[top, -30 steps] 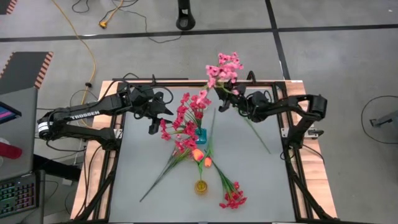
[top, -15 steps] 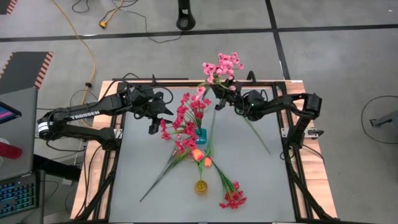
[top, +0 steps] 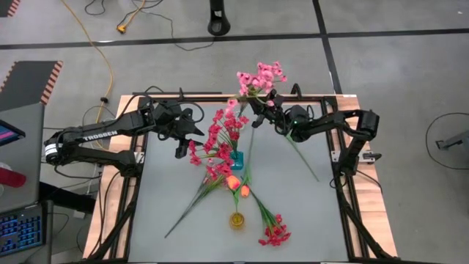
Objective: Sort flowers into vase by color
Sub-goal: Put the top pink flowers into the transparent vase
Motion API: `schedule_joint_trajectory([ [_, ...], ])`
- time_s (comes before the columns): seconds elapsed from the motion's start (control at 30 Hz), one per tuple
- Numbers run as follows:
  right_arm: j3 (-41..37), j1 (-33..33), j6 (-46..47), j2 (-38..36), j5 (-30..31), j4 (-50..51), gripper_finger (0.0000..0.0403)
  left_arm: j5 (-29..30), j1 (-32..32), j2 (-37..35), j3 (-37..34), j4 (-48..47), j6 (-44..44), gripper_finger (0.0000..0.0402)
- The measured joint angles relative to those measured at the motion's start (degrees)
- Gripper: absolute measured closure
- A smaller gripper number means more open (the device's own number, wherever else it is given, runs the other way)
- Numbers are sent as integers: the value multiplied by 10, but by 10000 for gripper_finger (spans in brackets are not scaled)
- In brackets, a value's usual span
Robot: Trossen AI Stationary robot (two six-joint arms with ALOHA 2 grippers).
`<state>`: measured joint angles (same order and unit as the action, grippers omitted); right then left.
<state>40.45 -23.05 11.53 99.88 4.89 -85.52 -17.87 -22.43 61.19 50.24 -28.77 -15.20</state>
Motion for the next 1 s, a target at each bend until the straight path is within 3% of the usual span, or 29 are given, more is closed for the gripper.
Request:
schedule_joint_trajectory([
  [0.33,0,0,1,0,44,75,369,0,0,0,0,0,0,235],
  [0.8,0,-5,0,0,44,114,347,0,0,0,0,0,13,235],
  [1.0,5,-12,0,-3,44,188,339,0,0,0,0,0,8,235],
])
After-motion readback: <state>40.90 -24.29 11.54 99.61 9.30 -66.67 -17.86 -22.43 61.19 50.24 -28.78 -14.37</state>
